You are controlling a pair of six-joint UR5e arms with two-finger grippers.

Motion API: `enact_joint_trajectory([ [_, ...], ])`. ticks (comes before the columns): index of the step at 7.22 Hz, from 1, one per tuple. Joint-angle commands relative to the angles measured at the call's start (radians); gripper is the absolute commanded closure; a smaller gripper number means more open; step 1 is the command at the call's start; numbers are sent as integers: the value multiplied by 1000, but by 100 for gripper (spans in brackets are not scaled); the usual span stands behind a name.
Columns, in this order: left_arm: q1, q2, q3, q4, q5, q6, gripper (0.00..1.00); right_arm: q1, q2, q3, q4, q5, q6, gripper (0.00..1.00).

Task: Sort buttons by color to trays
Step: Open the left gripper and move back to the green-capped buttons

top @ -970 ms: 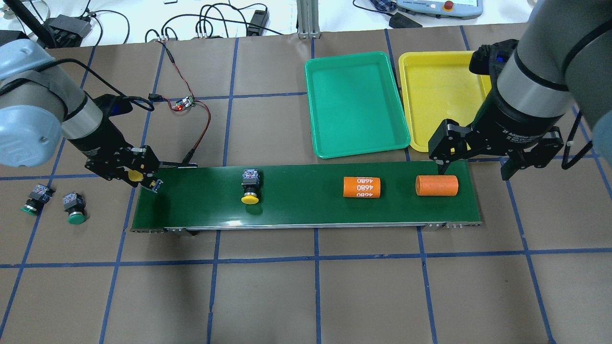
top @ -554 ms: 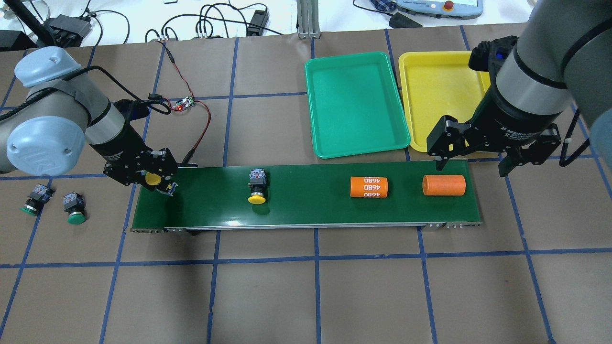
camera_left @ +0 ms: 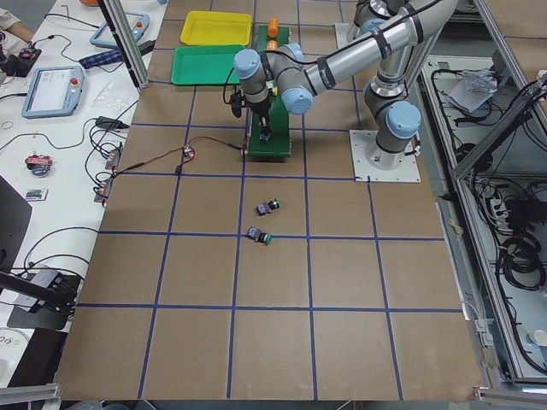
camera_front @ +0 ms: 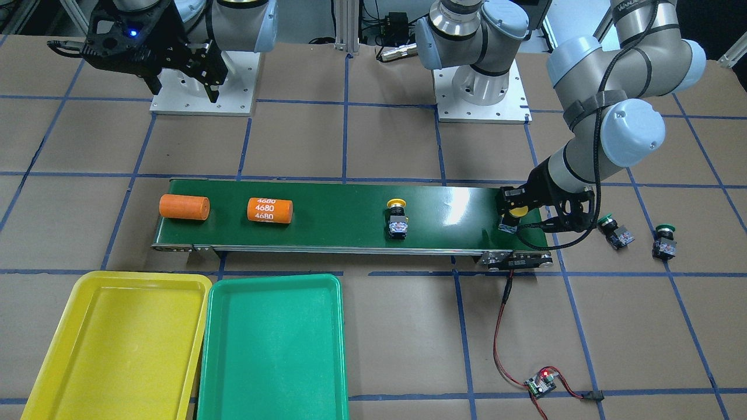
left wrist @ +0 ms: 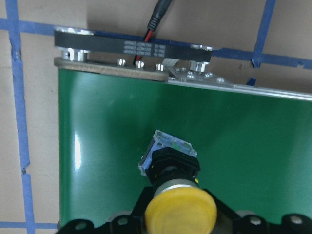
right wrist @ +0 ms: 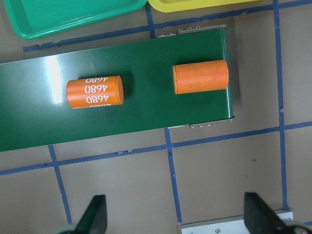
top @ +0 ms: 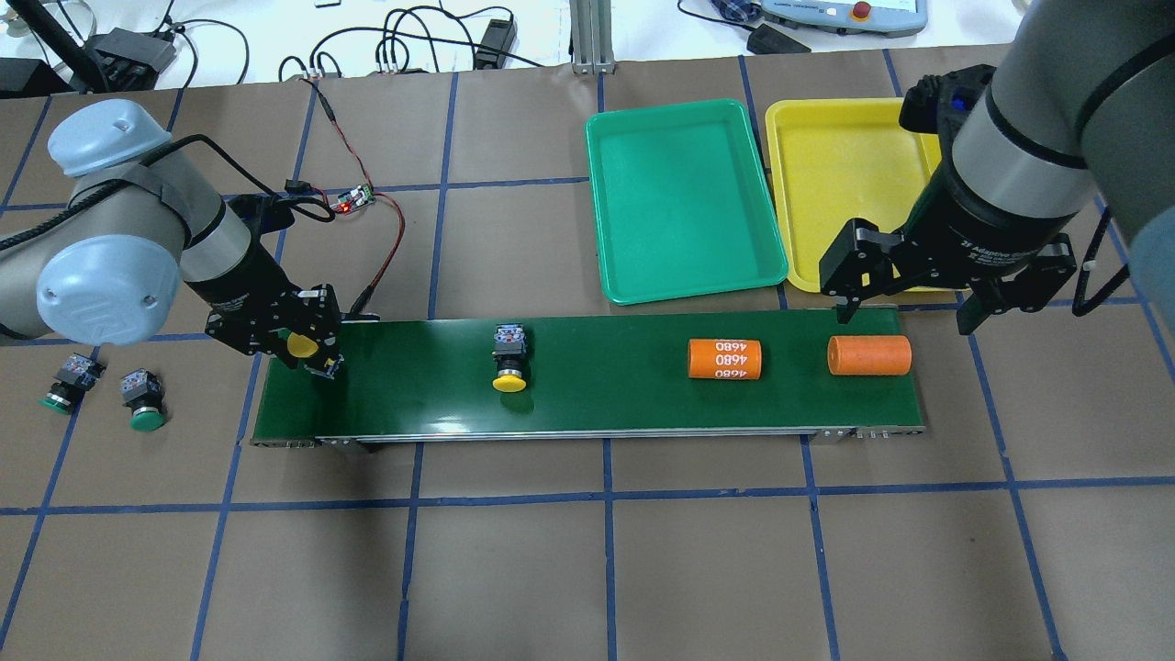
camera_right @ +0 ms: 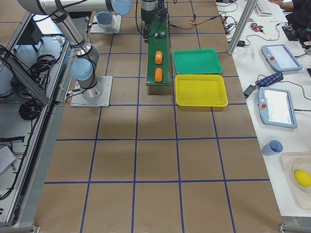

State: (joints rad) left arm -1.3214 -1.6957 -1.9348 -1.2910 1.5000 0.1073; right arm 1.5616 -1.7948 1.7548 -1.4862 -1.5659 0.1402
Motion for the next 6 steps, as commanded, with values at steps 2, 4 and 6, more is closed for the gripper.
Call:
enact_joint_trajectory([
  [2,45,27,39,-17,6,-5,0,0,0,0,0,0,-1,0],
  [4,204,4,160,-122,44,129,0,0,0,0,0,-2,-1,0],
  [6,380,-65,157,-103,55,392,0,-2,34,-1,-2,-3,-2,0],
])
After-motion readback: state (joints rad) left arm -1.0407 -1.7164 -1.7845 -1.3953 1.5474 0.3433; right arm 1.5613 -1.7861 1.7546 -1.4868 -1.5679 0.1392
